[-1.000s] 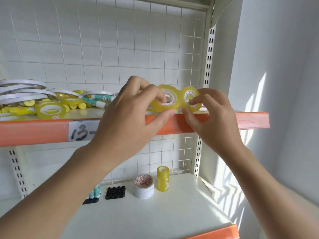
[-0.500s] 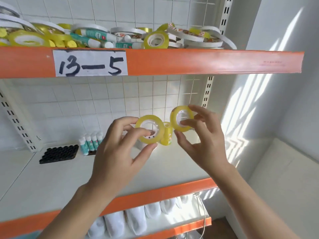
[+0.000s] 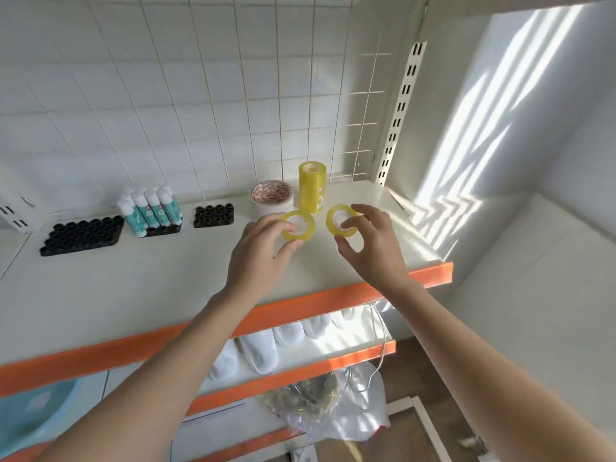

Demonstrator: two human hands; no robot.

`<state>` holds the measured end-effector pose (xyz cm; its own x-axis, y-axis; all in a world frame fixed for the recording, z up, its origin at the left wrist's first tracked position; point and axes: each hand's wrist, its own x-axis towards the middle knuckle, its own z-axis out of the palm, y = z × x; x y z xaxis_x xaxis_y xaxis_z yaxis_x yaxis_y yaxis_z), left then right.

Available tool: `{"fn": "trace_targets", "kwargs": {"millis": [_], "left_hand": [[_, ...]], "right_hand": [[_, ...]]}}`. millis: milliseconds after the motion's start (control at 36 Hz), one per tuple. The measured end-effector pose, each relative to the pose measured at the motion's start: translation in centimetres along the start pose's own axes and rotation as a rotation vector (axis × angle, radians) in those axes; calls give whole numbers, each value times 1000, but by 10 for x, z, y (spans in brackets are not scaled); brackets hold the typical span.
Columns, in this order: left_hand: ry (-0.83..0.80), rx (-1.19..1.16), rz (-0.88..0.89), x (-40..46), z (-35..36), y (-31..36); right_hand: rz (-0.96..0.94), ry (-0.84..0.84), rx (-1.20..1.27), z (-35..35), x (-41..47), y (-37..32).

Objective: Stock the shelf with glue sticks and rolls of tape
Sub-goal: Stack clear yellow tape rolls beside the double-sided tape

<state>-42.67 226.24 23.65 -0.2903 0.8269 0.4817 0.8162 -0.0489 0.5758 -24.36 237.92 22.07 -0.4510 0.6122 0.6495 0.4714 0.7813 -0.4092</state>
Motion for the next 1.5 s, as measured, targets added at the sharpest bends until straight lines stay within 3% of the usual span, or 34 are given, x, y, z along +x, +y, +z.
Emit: {"fn": "trace_targets", "kwargs": {"millis": [306, 639, 861, 1167, 1500], "left_hand": [[-98, 193, 14, 13, 54, -22], [-156, 337, -66, 13, 73, -22], [-162, 472, 23, 4, 51, -47], [-113, 387, -37, -2, 50, -59], [-89, 410, -37, -1, 54, -60]], "right_hand": [[206, -264, -73, 33, 7, 33], [294, -347, -230, 39, 9, 33], [329, -336, -254, 38, 7, 32], [287, -307, -217, 36, 6, 28], [119, 13, -15, 32, 53, 10]]}}
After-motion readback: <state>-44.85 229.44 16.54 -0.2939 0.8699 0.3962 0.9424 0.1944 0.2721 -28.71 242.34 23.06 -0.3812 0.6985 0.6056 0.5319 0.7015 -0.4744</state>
